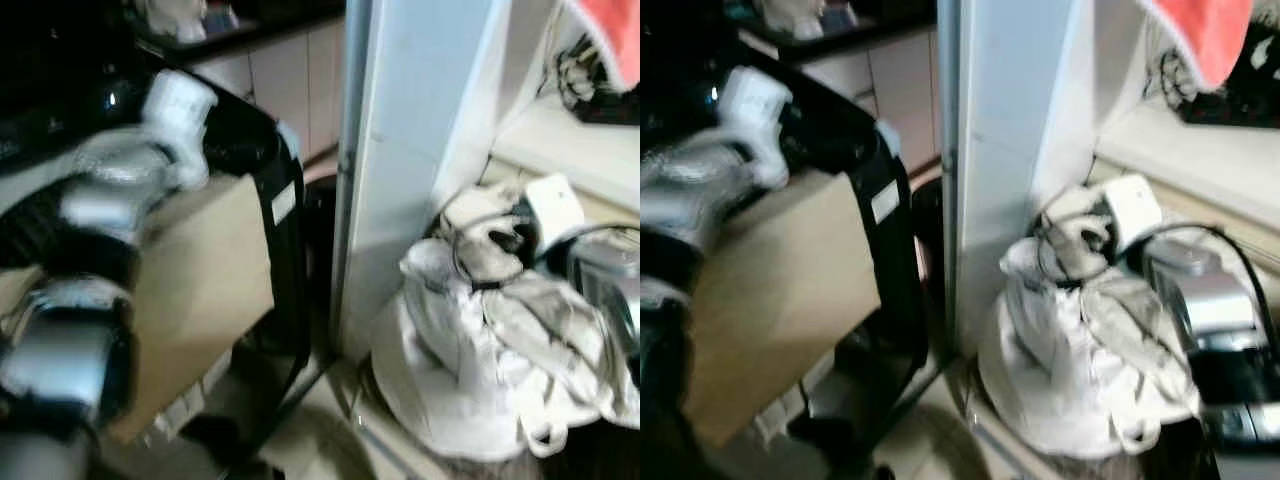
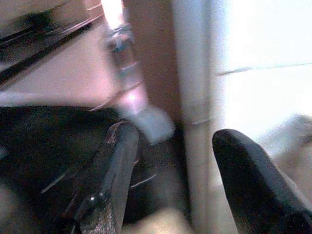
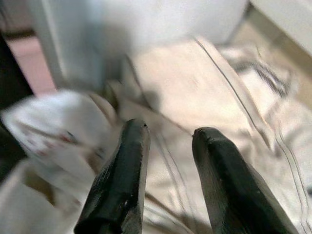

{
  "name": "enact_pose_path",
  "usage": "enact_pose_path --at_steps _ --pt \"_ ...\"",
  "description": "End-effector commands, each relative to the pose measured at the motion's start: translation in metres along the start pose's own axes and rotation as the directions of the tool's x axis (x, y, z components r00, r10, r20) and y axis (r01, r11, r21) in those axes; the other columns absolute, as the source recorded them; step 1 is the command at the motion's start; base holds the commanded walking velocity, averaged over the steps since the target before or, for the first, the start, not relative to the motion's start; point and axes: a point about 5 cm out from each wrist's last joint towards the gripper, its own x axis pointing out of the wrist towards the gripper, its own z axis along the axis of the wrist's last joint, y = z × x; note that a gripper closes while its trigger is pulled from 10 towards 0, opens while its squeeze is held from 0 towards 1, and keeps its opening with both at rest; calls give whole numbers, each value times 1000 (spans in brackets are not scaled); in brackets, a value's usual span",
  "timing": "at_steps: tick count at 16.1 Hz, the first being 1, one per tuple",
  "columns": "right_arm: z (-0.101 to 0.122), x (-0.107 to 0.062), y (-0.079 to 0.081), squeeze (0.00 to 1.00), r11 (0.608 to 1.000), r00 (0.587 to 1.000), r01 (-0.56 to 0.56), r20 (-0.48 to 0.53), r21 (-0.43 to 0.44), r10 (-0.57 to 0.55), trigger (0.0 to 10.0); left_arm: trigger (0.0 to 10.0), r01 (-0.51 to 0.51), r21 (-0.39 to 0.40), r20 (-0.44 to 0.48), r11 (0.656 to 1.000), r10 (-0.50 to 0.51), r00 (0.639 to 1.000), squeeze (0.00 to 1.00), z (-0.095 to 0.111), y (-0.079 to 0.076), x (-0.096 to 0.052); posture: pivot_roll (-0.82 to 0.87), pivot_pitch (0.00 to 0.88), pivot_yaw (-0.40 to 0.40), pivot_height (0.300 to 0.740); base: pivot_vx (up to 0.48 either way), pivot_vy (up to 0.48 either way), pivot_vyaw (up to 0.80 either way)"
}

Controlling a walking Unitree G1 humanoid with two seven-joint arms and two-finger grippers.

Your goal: Clothes washing

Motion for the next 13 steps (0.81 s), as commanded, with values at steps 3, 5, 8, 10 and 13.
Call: enact_pose_path --at_steps 3,5,8,10,13 --pt "-21 1 -13 1000 994 992 4 -123 -113 -18 10000 10000 262 16 44 965 -263 964 0 4 -48 3 -84 0 58 740 0 0 0" --pt "-35 -3 -15 1000 986 977 -62 -209 -155 29 10000 10000 441 -27 17 897 -441 897 0 -5 -82 -3 -80 0 56 740 0 0 0" --pt "-52 -2 -24 1000 970 953 -55 -301 -238 -20 10000 10000 511 -50 4 858 -511 859 0 -15 -106 -7 -83 0 58 740 0 0 0" --pt "-66 0 -28 0 957 934 -59 -353 -286 -48 10000 10000 520 -54 4 853 -520 854 0 -15 -114 -7 -83 0 57 740 0 0 0" --pt "-68 2 -33 0 955 933 -44 -355 -294 -66 0 10000 518 -68 8 853 -519 855 0 -12 -119 -9 -80 0 56 740 0 0 0"
